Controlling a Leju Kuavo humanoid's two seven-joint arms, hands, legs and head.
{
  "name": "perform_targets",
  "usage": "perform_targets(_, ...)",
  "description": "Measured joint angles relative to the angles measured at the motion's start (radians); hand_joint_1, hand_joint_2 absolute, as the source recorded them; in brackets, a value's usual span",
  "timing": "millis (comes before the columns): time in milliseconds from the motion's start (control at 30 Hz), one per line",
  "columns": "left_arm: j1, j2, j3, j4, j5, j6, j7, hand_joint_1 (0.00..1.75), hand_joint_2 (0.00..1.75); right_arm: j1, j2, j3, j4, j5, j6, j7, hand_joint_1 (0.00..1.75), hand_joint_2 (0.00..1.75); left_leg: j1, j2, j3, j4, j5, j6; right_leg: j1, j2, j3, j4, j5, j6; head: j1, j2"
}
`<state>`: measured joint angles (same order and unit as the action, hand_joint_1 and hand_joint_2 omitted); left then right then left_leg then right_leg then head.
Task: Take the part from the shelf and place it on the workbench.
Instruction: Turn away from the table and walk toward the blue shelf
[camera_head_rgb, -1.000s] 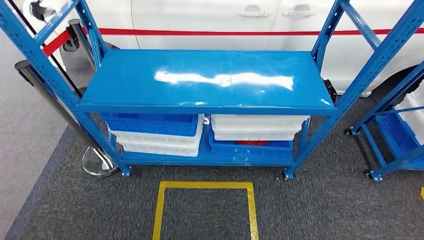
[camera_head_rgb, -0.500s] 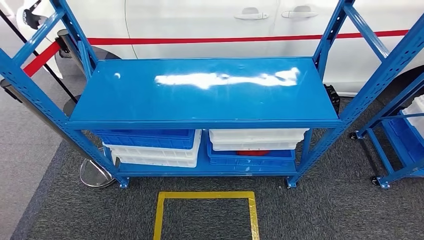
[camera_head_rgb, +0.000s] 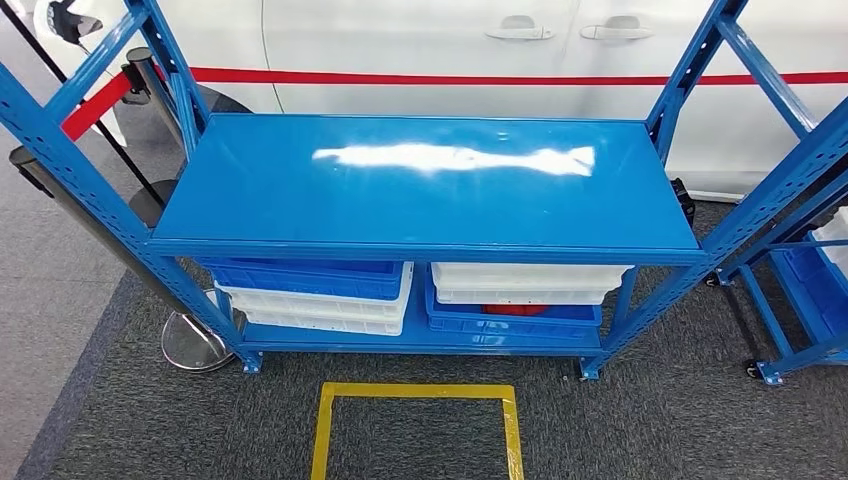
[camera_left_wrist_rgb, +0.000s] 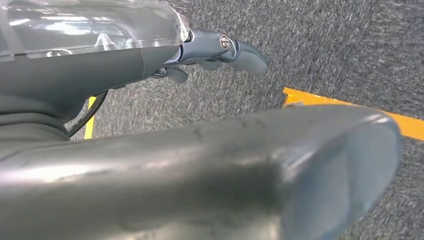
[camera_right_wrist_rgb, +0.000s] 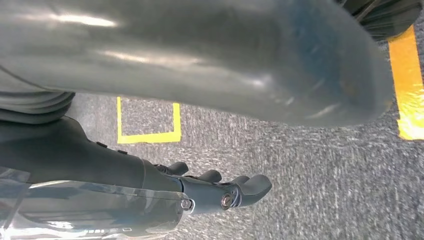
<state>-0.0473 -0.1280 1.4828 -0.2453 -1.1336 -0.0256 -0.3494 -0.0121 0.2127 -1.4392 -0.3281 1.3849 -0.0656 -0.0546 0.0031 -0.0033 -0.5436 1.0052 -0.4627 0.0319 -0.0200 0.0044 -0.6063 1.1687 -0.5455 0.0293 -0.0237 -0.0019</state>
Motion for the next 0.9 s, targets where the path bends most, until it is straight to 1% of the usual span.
perform_targets(33, 0.000, -0.001, 0.000, 0.000, 0.000, 0.000, 0.000, 0.00, 0.00, 0.000, 0.000, 0.000, 0.000, 0.000, 0.000, 0.000, 0.00, 0.00, -0.002, -0.001, 0.002, 0.003, -0.004, -0.002, 0.001, 0.000, 0.020, -0.053, 0.034, -0.004, 0.000, 0.000)
perform_targets(67, 0.000, -0.002, 0.000, 0.000, 0.000, 0.000, 0.000, 0.00, 0.00, -0.002, 0.000, 0.000, 0.000, 0.001, 0.001, 0.000, 0.00, 0.00, -0.003, -0.001, 0.003, 0.005, -0.008, -0.006, 0.003, 0.000, 0.043, -0.105, 0.054, -0.009, 0.000, 0.000)
perform_targets(100, -0.001, -0.002, 0.000, 0.000, 0.000, 0.000, 0.001, 0.00, 0.00, -0.003, 0.000, 0.000, 0.000, 0.002, 0.002, 0.000, 0.00, 0.00, -0.004, -0.002, 0.003, 0.007, -0.010, -0.011, 0.006, 0.000, 0.055, -0.134, 0.061, -0.014, 0.000, 0.000)
perform_targets(167, -0.003, -0.002, 0.000, 0.000, 0.000, 0.000, 0.002, 0.00, 0.00, -0.004, 0.000, 0.000, 0.000, 0.003, 0.005, 0.000, 0.00, 0.00, -0.006, -0.002, 0.005, 0.006, -0.012, -0.023, 0.010, 0.001, 0.057, -0.145, 0.061, -0.023, -0.001, 0.000)
perform_targets(200, -0.003, -0.002, 0.000, 0.000, 0.000, 0.000, 0.004, 0.00, 0.00, -0.004, 0.001, 0.000, 0.000, 0.003, 0.007, 0.001, 0.00, 0.00, -0.006, -0.002, 0.006, 0.005, -0.013, -0.028, 0.008, 0.000, 0.058, -0.148, 0.063, -0.029, -0.001, 0.000)
perform_targets(233, -0.003, -0.002, 0.000, 0.000, 0.000, 0.000, 0.004, 0.00, 0.00, -0.004, 0.001, -0.001, 0.000, 0.003, 0.008, 0.001, 0.00, 0.44, -0.005, -0.002, 0.004, 0.013, -0.020, -0.033, 0.006, -0.001, 0.060, -0.152, 0.065, -0.034, -0.002, 0.000)
perform_targets(267, -0.003, -0.002, 0.000, -0.001, 0.000, 0.000, 0.005, 0.00, 0.00, -0.004, 0.001, -0.001, 0.000, 0.003, 0.009, 0.001, 0.00, 0.87, -0.004, -0.002, -0.005, 0.037, -0.038, -0.039, 0.002, -0.002, 0.061, -0.156, 0.068, -0.040, -0.003, 0.000)
perform_targets(300, -0.003, -0.002, 0.000, -0.001, 0.000, 0.000, 0.006, 0.00, 0.00, -0.004, 0.002, -0.001, 0.000, 0.003, 0.010, 0.001, 0.00, 1.31, -0.002, -0.002, -0.026, 0.083, -0.067, -0.045, 0.000, -0.004, 0.061, -0.158, 0.069, -0.044, -0.005, 0.000)
perform_targets(333, -0.003, -0.002, 0.000, -0.001, 0.000, 0.000, 0.006, 0.00, 0.00, -0.004, 0.002, -0.001, 0.000, 0.003, 0.010, 0.001, 0.00, 1.75, 0.000, -0.001, -0.055, 0.148, -0.103, -0.051, 0.000, -0.005, 0.061, -0.158, 0.070, -0.046, -0.006, 0.000)
perform_targets(367, -0.003, -0.002, 0.000, -0.001, 0.001, 0.000, 0.007, 0.00, 0.00, -0.004, 0.002, -0.001, 0.000, 0.003, 0.010, 0.001, 0.00, 1.75, 0.003, -0.001, -0.087, 0.218, -0.135, -0.056, 0.000, -0.006, 0.060, -0.158, 0.070, -0.048, -0.007, 0.000)
perform_targets(400, -0.002, -0.002, 0.000, -0.001, 0.001, 0.001, 0.009, 0.00, 0.00, -0.004, 0.002, -0.001, 0.000, 0.003, 0.009, 0.002, 0.00, 1.75, 0.006, -0.001, -0.112, 0.272, -0.153, -0.060, 0.001, -0.006, 0.059, -0.157, 0.070, -0.048, -0.007, 0.000)
perform_targets(433, -0.002, -0.003, 0.000, -0.001, 0.002, 0.002, 0.012, 0.00, 0.00, -0.004, 0.002, -0.002, 0.000, 0.003, 0.009, 0.003, 0.00, 1.75, 0.007, -0.001, -0.121, 0.292, -0.151, -0.062, 0.000, -0.006, 0.059, -0.157, 0.070, -0.047, -0.007, 0.000)
perform_targets(467, -0.001, -0.003, 0.000, -0.001, 0.004, 0.004, 0.014, 0.00, 0.00, -0.004, 0.002, -0.002, 0.000, 0.003, 0.009, 0.005, 0.00, 1.75, 0.009, -0.001, -0.110, 0.270, -0.129, -0.063, -0.001, -0.006, 0.060, -0.156, 0.069, -0.047, -0.007, 0.000)
perform_targets(500, -0.001, -0.003, 0.000, -0.002, 0.007, 0.007, 0.017, 0.00, 0.00, -0.005, 0.002, -0.004, 0.000, 0.003, 0.008, 0.009, 0.00, 1.75, 0.012, -0.001, -0.081, 0.211, -0.094, -0.068, -0.002, -0.005, 0.061, -0.153, 0.067, -0.046, -0.007, 0.000)
perform_targets(533, -0.002, -0.004, 0.000, -0.002, 0.009, 0.011, 0.020, 0.00, 0.00, -0.005, 0.002, -0.005, -0.001, 0.003, 0.006, 0.013, 0.00, 1.75, 0.017, -0.001, -0.045, 0.136, -0.062, -0.076, -0.002, -0.005, 0.061, -0.148, 0.064, -0.044, -0.007, 0.000)
perform_targets(567, -0.003, -0.006, 0.000, -0.002, 0.011, 0.013, 0.024, 0.00, 0.00, -0.006, 0.002, -0.008, -0.001, 0.003, 0.003, 0.018, 0.00, 1.75, 0.020, -0.003, -0.015, 0.072, -0.039, -0.082, 0.000, -0.003, 0.060, -0.141, 0.058, -0.041, -0.008, 0.000)
perform_targets(600, -0.005, -0.009, 0.000, -0.003, 0.013, 0.015, 0.028, 0.00, 0.44, -0.008, 0.001, -0.010, -0.002, 0.002, -0.003, 0.020, 0.00, 1.75, 0.023, -0.005, 0.005, 0.030, -0.030, -0.077, 0.004, -0.002, 0.059, -0.135, 0.053, -0.038, -0.007, 0.000)
perform_targets(633, -0.006, -0.011, 0.000, -0.004, 0.015, 0.017, 0.032, 0.00, 0.87, -0.009, 0.000, -0.012, -0.003, 0.002, -0.010, 0.020, 0.00, 1.31, 0.023, -0.007, 0.012, 0.013, -0.029, -0.072, 0.008, 0.000, 0.058, -0.132, 0.050, -0.034, -0.006, 0.000)
perform_targets(667, -0.007, -0.013, 0.000, -0.005, 0.016, 0.018, 0.036, 0.00, 1.31, -0.010, 0.000, -0.014, -0.003, 0.000, -0.015, 0.020, 0.00, 0.87, 0.020, -0.009, 0.012, 0.013, -0.030, -0.061, 0.010, 0.002, 0.058, -0.131, 0.049, -0.032, -0.005, 0.000)
perform_targets(700, -0.007, -0.013, 0.000, -0.005, 0.017, 0.020, 0.039, 0.00, 1.75, -0.011, 0.000, -0.016, -0.003, 0.000, -0.019, 0.019, 0.00, 0.44, 0.018, -0.008, 0.012, 0.014, -0.030, -0.053, 0.009, 0.002, 0.059, -0.133, 0.050, -0.030, -0.003, 0.000)
perform_targets(733, -0.007, -0.013, 0.000, -0.005, 0.017, 0.020, 0.040, 0.00, 1.75, -0.011, 0.000, -0.016, -0.003, -0.001, -0.021, 0.019, 0.00, 0.00, 0.017, -0.008, 0.012, 0.014, -0.028, -0.054, 0.008, 0.003, 0.059, -0.134, 0.051, -0.027, -0.002, 0.000)
perform_targets(767, -0.007, -0.013, 0.000, -0.006, 0.017, 0.021, 0.042, 0.00, 1.75, -0.012, 0.000, -0.016, -0.003, 0.000, -0.022, 0.020, 0.00, 0.00, 0.015, -0.007, 0.012, 0.014, -0.029, -0.051, 0.006, 0.003, 0.060, -0.136, 0.053, -0.025, -0.002, 0.000)
perform_targets(900, -0.008, -0.013, 0.000, -0.006, 0.017, 0.025, 0.045, 0.00, 1.75, -0.014, 0.000, -0.016, -0.003, 0.003, -0.022, 0.024, 0.00, 1.75, 0.011, -0.007, 0.012, 0.015, -0.029, -0.047, 0.003, 0.003, 0.061, -0.139, 0.055, -0.019, -0.002, 0.000)
